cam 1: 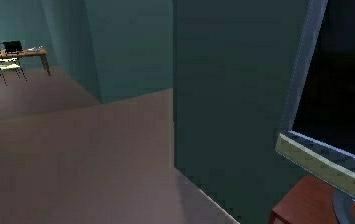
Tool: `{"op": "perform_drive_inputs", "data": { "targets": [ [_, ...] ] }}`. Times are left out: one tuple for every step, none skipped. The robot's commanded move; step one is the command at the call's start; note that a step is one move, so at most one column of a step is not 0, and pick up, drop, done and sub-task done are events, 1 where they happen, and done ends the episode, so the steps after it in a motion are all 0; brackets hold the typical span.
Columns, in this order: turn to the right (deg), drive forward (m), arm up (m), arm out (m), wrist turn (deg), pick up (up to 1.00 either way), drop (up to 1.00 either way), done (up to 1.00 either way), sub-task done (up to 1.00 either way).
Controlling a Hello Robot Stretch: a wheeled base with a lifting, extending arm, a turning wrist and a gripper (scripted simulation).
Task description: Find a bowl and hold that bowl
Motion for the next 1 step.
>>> {"op": "perform_drive_inputs", "data": {
  "targets": [
    [0.0, 0.00, 0.00, 0.00, 0.0, 0.00, 0.00, 1.00, 0.00]
  ]
}}
